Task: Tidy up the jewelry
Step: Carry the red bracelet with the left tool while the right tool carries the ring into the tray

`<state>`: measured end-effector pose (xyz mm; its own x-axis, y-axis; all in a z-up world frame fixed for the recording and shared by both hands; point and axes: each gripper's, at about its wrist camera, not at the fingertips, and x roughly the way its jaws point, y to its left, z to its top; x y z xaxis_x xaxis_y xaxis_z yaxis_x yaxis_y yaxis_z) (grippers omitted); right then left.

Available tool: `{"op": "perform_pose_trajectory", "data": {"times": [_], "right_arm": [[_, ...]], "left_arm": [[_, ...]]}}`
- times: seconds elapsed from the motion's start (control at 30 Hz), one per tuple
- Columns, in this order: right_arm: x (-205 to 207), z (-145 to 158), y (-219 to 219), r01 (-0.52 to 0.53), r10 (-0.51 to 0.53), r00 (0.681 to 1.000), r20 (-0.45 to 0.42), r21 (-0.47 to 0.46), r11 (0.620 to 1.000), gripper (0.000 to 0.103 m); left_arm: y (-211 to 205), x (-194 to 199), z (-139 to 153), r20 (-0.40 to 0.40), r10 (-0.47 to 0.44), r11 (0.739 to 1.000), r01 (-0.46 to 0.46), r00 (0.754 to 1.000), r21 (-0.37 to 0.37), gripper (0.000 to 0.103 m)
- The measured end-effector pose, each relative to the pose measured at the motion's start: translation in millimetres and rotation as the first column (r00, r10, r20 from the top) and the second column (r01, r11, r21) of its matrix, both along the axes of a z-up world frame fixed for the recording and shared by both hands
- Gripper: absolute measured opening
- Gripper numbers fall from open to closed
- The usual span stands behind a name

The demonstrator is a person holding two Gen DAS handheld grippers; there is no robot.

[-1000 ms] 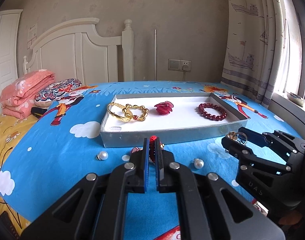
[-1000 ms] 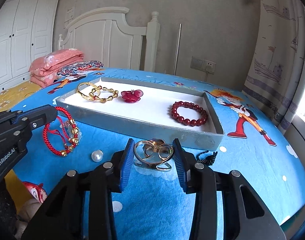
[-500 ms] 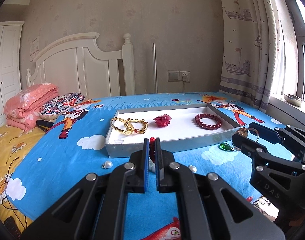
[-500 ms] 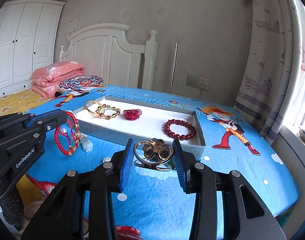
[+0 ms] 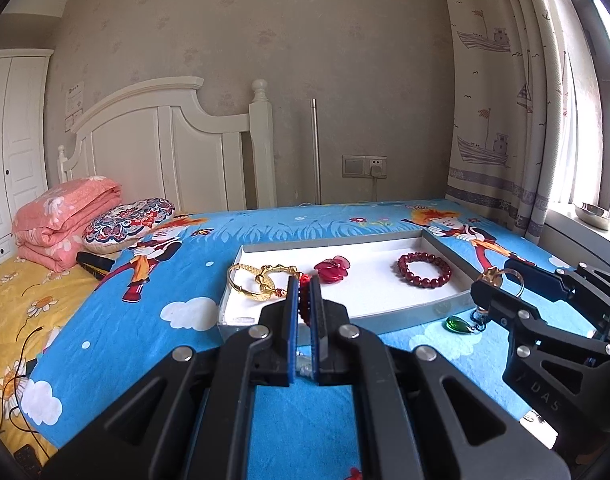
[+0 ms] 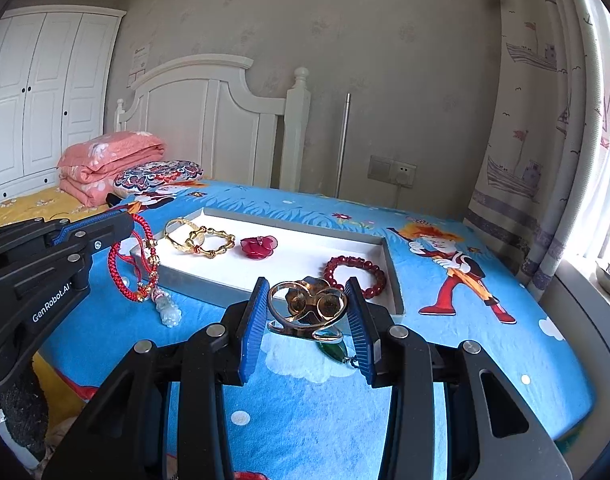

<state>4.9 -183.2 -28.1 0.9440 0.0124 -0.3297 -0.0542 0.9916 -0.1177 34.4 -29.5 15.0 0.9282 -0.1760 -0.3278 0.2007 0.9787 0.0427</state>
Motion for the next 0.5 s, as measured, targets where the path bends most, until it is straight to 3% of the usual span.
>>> {"op": "perform_pose_trajectory", "data": {"times": [0.5], "right_arm": [[53.3, 22.1, -9.2, 0.041, -0.041, 0.999, -0.008, 0.021, 0.999, 0.038]], "left_arm": [[-18.7, 62.7, 23.1, -0.030, 0.029, 1.000, -0.028, 0.999, 0.011, 0.005]]}}
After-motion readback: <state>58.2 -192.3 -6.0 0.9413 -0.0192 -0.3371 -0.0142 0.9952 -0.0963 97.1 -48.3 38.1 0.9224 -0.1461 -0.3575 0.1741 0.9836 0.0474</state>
